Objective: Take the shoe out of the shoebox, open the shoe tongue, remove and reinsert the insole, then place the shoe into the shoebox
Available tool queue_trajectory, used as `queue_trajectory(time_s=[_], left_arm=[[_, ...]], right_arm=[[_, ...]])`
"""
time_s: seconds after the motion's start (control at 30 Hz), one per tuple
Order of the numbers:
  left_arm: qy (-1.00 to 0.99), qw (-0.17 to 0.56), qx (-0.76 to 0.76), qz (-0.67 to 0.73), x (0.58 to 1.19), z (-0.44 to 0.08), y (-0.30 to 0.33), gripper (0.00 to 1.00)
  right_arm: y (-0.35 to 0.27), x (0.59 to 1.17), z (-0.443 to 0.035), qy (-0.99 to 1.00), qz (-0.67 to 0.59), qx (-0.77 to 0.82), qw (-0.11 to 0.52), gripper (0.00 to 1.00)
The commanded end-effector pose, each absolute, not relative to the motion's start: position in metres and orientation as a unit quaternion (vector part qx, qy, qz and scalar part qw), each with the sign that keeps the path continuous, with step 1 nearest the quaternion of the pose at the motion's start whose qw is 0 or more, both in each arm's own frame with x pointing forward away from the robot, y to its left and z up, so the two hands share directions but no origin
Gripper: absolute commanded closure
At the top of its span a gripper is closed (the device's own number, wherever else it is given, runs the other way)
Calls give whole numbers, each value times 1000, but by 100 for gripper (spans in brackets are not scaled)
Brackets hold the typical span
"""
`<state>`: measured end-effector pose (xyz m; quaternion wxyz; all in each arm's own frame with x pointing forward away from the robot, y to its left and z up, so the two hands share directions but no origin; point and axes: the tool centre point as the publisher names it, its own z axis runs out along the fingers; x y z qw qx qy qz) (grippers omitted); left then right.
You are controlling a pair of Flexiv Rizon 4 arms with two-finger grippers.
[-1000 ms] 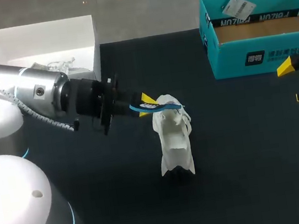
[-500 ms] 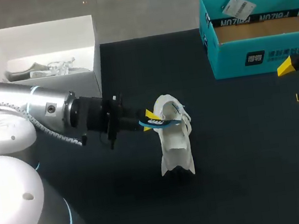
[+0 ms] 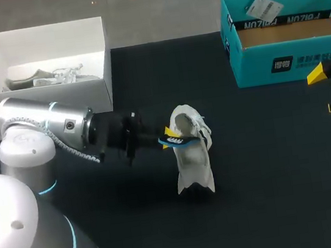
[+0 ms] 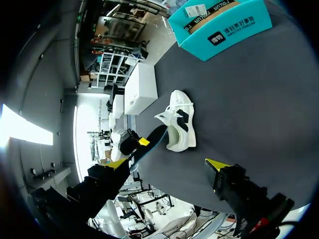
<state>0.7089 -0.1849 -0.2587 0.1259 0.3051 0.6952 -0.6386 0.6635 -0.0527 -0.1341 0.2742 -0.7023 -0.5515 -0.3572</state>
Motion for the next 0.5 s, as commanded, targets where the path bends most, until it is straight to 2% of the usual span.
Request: queue_trajectory(time_s=[0.03,0.5], left_arm=[[700,120,302,-636,714,-271,-188,100],[691,135,299,-644,700,-224,-180,100]], right_arm=[[-52,661,-134,-550,-357,-704,273,0],[-52,661,-134,-550,-357,-704,273,0]])
